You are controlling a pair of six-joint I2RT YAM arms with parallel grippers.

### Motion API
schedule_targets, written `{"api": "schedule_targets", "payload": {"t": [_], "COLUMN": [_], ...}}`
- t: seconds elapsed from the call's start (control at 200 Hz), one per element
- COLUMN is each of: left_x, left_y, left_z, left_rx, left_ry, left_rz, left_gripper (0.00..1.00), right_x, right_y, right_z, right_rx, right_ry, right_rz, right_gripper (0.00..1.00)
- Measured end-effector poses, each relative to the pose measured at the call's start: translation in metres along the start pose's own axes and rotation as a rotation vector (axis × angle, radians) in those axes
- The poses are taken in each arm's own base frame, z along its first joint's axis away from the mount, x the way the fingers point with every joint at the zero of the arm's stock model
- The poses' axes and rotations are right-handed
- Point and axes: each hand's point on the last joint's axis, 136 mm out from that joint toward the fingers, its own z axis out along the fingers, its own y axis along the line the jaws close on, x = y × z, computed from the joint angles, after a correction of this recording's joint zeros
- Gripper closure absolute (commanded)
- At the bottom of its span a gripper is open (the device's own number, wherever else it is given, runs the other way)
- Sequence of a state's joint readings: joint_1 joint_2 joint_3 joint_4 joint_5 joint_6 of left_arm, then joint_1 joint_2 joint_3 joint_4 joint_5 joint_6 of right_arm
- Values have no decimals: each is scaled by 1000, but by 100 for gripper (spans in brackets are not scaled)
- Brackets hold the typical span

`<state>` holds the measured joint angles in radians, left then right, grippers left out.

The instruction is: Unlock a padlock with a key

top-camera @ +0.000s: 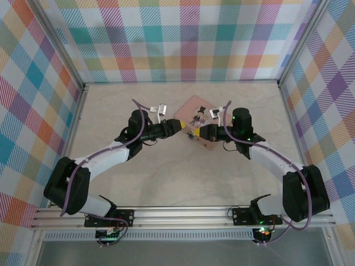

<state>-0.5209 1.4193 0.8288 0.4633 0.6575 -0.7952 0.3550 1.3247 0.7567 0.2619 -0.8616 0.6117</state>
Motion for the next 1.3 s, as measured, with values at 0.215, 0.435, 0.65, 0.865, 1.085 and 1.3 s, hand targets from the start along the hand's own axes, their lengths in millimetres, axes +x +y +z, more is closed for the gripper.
{"api": "schedule_targets", "payload": {"t": [0.215, 0.435, 0.65, 0.865, 1.085, 1.3], "left_x": [9, 20, 22, 25, 29, 30], "left_y": [-36, -44, -57, -68, -63, -62], "left_z": [-5, -8, -9, -2, 4, 6], "left_rx": [127, 173, 228, 262, 256, 255], "left_ry": [96, 162, 177, 197, 216, 221], "left_rz": [60, 62, 74, 86, 65, 60], "left_gripper": [59, 60, 67, 69, 76, 87], "right_x": [-8, -5, -4, -4, -2, -3], "right_y": [29, 47, 52, 56, 60, 62], "right_z": [-6, -11, -12, -13, -12, -12], "right_rx": [-62, -117, -144, -166, -183, -194], "right_ry": [18, 36, 48, 53, 60, 58], "right_rz": [-63, -94, -100, -106, -110, -120], "right_gripper": [100, 100, 100, 100, 100, 100]}}
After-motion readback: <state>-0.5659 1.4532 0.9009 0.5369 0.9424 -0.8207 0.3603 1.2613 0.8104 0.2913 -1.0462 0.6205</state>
